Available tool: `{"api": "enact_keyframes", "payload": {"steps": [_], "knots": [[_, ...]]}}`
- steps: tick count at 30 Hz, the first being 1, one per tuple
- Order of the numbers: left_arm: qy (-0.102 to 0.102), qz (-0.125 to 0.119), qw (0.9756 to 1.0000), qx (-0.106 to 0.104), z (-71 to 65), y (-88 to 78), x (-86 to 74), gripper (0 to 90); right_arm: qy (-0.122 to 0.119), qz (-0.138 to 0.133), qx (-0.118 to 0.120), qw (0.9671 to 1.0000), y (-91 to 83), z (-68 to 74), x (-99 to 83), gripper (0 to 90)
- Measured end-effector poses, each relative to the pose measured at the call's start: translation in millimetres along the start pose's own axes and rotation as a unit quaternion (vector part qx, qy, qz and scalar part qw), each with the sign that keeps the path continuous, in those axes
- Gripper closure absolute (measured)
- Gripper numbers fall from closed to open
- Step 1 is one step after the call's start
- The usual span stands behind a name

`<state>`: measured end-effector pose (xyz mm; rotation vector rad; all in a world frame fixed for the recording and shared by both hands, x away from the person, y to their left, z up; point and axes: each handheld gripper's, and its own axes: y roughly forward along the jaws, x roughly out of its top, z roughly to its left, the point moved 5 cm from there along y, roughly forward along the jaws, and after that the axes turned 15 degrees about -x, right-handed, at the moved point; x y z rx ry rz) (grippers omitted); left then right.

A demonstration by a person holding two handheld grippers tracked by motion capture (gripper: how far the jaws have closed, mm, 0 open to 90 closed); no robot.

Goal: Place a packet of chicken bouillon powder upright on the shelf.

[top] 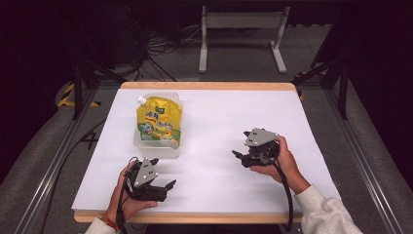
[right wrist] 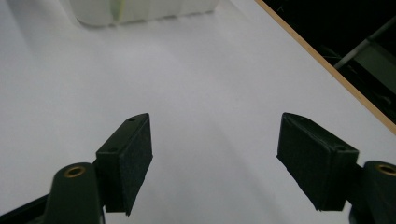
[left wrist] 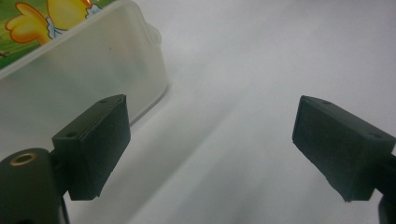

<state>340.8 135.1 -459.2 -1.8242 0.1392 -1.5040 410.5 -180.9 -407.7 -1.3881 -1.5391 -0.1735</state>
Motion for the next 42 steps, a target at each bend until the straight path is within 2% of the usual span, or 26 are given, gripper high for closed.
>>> {"api": "enact_keyframes", "payload": {"steps": [7,10,16,21,27,29,39,40,42], "knots": [[0.003,0.014,0.9999,-0.004,-1.5,3.9,-3.8,11.8,0.001,0.017,-0.009,0.9998,-7.0,-1.0,-19.8,22.4],[0.003,0.018,0.9998,-0.005,-0.4,5.8,-4.9,11.8,0.005,0.027,-0.019,0.9994,-12.7,-2.6,-36.7,21.9],[0.001,0.022,0.9997,-0.007,1.5,8.0,-6.2,11.7,0.008,0.033,-0.029,0.9990,-20.6,-3.9,-56.2,21.4],[0.008,0.029,0.9995,-0.005,3.0,9.7,-7.8,11.7,0.031,0.043,-0.034,0.9980,-29.3,-7.9,-76.5,20.5],[0.003,0.027,0.9996,-0.012,5.7,9.2,-9.2,11.6,0.061,0.049,-0.054,0.9955,-39.6,-17.7,-101.7,18.2],[0.000,0.023,0.9996,-0.013,7.3,8.1,-9.4,11.6,0.067,0.054,-0.070,0.9938,-43.9,-22.0,-110.6,18.0],[-0.001,0.023,0.9997,-0.009,12.6,0.9,-14.5,11.5,0.092,0.057,-0.090,0.9901,-62.6,-31.4,-137.9,17.0],[-0.001,0.021,0.9997,-0.009,13.5,0.0,-15.0,11.4,0.103,0.060,-0.095,0.9884,-67.2,-33.1,-145.3,16.5],[0.000,0.023,0.9997,-0.006,15.0,-1.6,-16.4,11.3,0.108,0.061,-0.096,0.9877,-69.2,-33.3,-148.3,16.5]]}}
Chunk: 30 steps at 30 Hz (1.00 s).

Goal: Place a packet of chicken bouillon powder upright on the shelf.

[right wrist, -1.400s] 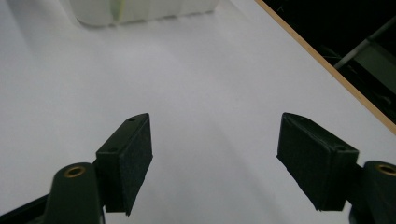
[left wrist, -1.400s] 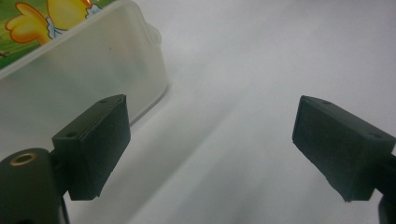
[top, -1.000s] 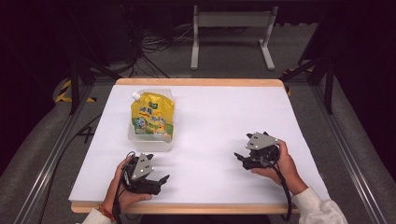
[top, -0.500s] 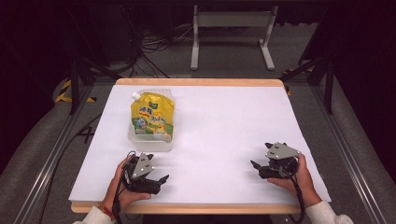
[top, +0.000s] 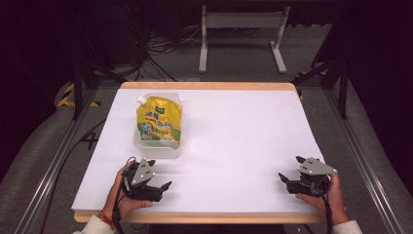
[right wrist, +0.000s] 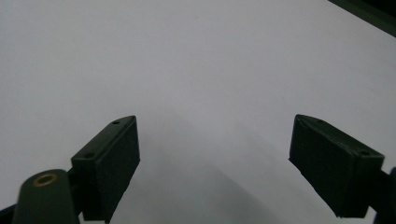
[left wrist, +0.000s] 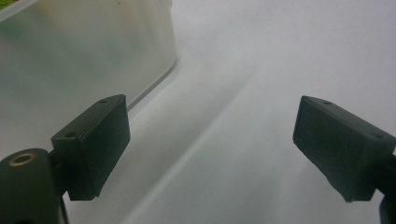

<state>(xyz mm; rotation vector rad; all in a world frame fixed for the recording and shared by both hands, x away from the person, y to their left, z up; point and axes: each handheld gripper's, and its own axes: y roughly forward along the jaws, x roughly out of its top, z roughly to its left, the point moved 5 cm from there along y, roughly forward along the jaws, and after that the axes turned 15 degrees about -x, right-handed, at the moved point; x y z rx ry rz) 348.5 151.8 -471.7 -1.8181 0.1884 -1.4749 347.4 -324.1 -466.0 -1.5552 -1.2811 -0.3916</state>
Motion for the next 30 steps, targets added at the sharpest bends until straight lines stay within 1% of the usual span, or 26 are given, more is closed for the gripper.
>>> {"api": "enact_keyframes", "payload": {"steps": [1,3,4,6,8,9,11,13,15,21,24,25,28,30], "knots": [[0.000,0.001,1.0000,0.001,0.8,-1.0,-0.5,11.3,0.002,0.002,-0.003,1.0000,-1.4,-1.2,-3.1,16.5],[0.003,-0.001,1.0000,0.005,2.8,-3.0,-0.2,11.1,0.005,0.008,-0.019,0.9998,-4.6,-4.9,-9.9,16.4],[0.001,-0.002,1.0000,0.004,3.6,-3.7,-0.4,11.1,0.012,0.009,-0.029,0.9995,-6.6,-6.8,-13.1,16.4],[0.000,0.000,1.0000,0.005,4.8,-3.9,-1.9,11.0,0.029,0.014,-0.035,0.9988,-8.9,-9.4,-18.5,16.3],[-0.004,-0.003,1.0000,0.003,5.1,-4.1,-3.3,11.0,0.037,0.011,-0.046,0.9982,-11.9,-11.5,-21.8,15.9],[-0.004,-0.003,1.0000,0.003,5.1,-4.1,-3.3,11.0,0.037,0.011,-0.046,0.9982,-11.9,-11.5,-21.8,15.9],[-0.006,-0.003,1.0000,0.000,5.6,-3.4,-4.6,10.9,0.042,0.007,-0.047,0.9980,-17.3,-12.5,-24.4,15.7],[-0.005,-0.002,1.0000,0.001,6.0,-3.1,-4.4,10.9,0.045,0.008,-0.045,0.9980,-17.6,-12.6,-25.9,15.7],[-0.005,-0.003,1.0000,0.002,6.4,-2.5,-4.1,10.9,0.045,0.011,-0.050,0.9976,-18.7,-13.0,-28.1,15.7],[-0.003,-0.003,1.0000,0.001,5.6,-2.6,-3.6,10.9,0.056,0.000,-0.054,0.9970,-23.2,-14.7,-24.7,15.7],[-0.002,-0.004,1.0000,-0.003,4.6,-2.3,-3.8,10.8,0.053,-0.001,-0.057,0.9970,-22.5,-14.8,-23.5,15.7],[0.000,0.000,1.0000,-0.003,4.4,-2.5,-5.2,10.8,0.054,0.000,-0.058,0.9969,-22.0,-14.9,-22.9,15.7],[0.000,-0.003,1.0000,-0.002,4.6,-3.6,-5.6,10.8,0.056,-0.001,-0.058,0.9967,-21.7,-14.4,-21.2,15.7],[0.002,-0.002,1.0000,0.001,4.9,-4.3,-5.8,10.8,0.052,0.001,-0.065,0.9965,-21.5,-14.2,-20.8,15.8]]}}
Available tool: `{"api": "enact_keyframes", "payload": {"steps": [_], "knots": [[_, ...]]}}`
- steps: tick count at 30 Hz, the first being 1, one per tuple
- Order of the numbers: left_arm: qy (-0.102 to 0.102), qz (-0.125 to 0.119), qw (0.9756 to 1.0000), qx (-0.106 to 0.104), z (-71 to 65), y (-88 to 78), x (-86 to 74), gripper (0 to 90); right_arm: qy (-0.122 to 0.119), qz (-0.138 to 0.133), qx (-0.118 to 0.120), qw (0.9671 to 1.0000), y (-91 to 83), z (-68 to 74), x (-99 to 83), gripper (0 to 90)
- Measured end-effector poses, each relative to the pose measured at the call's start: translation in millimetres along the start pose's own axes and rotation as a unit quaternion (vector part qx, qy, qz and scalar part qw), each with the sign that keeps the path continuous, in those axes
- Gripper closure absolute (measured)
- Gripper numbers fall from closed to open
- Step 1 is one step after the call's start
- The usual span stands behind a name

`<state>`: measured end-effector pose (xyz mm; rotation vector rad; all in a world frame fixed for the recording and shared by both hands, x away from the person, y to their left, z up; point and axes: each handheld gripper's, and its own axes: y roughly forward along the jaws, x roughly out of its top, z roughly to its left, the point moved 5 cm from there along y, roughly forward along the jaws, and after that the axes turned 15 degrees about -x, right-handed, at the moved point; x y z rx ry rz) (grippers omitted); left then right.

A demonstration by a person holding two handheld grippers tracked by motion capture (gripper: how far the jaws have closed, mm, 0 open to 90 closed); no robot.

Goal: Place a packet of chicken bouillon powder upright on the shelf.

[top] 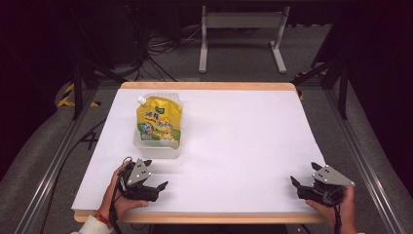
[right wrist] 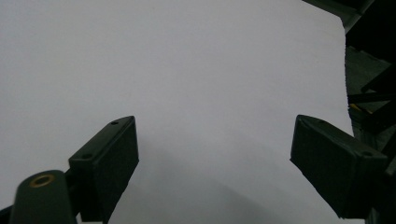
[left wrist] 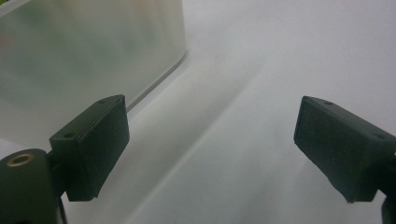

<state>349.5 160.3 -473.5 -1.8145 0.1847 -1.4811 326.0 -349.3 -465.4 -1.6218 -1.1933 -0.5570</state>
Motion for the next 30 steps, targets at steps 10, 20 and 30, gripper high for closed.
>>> {"api": "enact_keyframes", "payload": {"steps": [10,20,30], "knots": [[-0.001,0.008,1.0000,-0.001,0.7,2.6,-0.8,10.7,-0.001,-0.004,-0.027,0.9996,0.8,-4.6,0.1,16.5],[-0.002,0.010,0.9999,0.003,1.4,4.0,-0.1,10.7,0.000,-0.003,-0.042,0.9991,0.8,-7.5,-0.5,17.7],[-0.004,0.010,0.9999,0.002,1.8,4.6,0.8,10.7,-0.006,-0.004,-0.040,0.9992,0.0,-5.4,-0.2,17.1]]}}
